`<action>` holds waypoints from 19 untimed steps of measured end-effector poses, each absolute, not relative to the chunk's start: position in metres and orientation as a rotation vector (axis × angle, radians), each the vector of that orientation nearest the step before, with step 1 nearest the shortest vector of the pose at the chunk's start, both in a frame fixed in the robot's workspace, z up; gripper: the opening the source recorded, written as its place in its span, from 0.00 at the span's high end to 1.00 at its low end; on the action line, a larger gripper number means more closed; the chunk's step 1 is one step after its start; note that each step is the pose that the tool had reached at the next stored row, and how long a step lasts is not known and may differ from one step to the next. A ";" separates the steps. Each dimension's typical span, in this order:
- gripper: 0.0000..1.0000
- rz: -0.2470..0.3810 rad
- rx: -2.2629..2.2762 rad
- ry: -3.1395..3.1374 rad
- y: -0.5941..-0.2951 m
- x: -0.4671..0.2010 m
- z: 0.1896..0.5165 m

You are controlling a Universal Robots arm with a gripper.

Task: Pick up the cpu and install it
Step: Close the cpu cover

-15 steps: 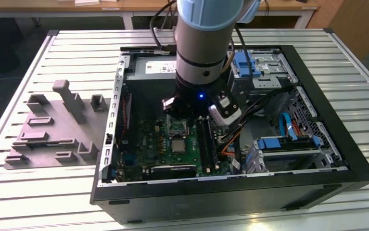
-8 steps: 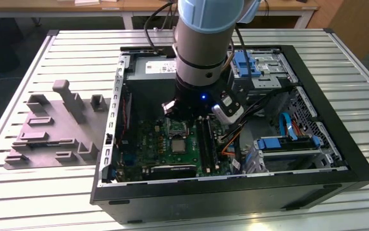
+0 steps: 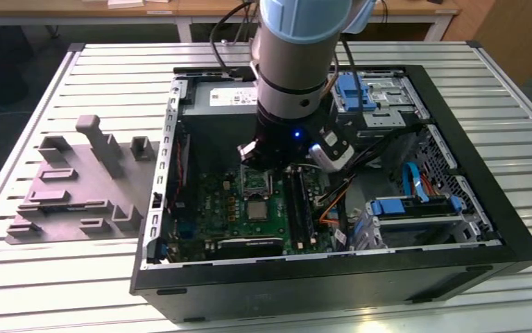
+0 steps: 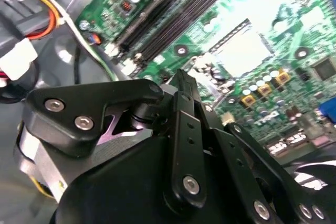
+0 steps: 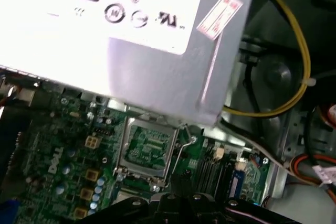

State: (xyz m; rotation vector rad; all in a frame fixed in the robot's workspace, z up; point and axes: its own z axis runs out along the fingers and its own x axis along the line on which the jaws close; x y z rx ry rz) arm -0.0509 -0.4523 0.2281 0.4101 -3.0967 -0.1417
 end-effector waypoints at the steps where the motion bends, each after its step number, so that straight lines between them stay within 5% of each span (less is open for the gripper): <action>1: 0.89 -0.142 0.410 -3.097 -0.450 -0.050 0.228; 19: 0.89 -0.180 0.609 -3.064 -0.440 -0.043 0.222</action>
